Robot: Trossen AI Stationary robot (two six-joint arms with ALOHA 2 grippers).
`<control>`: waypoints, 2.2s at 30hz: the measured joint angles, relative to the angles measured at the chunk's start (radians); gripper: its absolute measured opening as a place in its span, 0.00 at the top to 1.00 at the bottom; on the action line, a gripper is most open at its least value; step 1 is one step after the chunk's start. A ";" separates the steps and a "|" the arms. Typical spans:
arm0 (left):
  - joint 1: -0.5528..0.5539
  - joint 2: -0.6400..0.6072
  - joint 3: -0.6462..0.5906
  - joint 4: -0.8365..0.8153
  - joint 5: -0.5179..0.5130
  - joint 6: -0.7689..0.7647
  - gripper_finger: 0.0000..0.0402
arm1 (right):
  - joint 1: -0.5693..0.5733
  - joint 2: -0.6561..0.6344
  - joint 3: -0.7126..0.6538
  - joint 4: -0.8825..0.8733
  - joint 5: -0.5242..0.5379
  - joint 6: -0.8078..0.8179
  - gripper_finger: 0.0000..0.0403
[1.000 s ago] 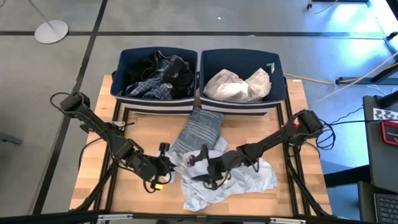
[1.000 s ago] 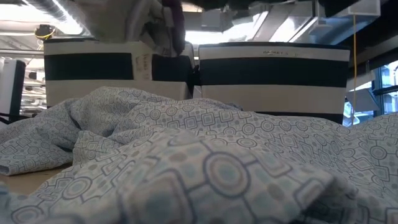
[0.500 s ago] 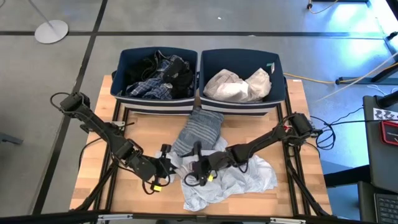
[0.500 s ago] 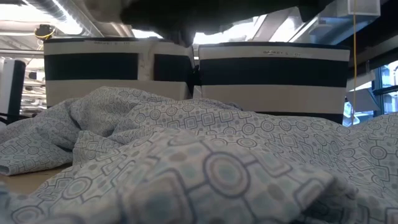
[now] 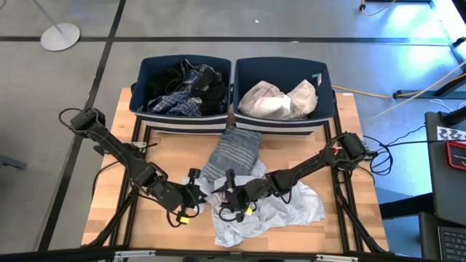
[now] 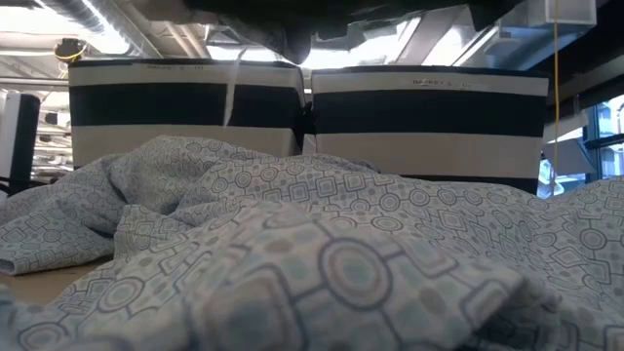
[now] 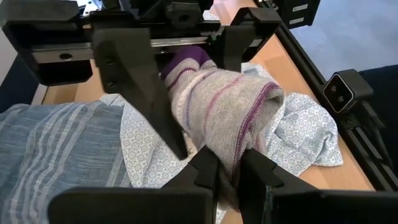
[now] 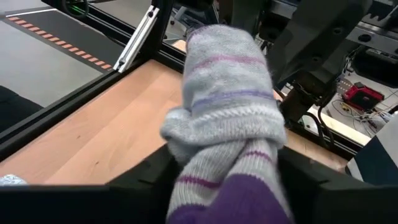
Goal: Sort clothes
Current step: Put the gray socks into the right blue laundry bin
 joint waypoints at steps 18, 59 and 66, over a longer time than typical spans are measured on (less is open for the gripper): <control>0.007 0.000 0.000 0.004 -0.010 -0.033 0.79 | 0.000 0.000 0.000 -0.015 0.005 -0.004 0.85; 0.020 -0.220 -0.247 0.008 -0.075 -0.186 0.58 | -0.608 -0.660 0.000 -0.757 0.560 0.037 0.85; 0.020 -0.221 -0.279 0.006 -0.098 -0.243 0.58 | -0.757 -0.660 0.000 -0.946 0.418 0.245 0.85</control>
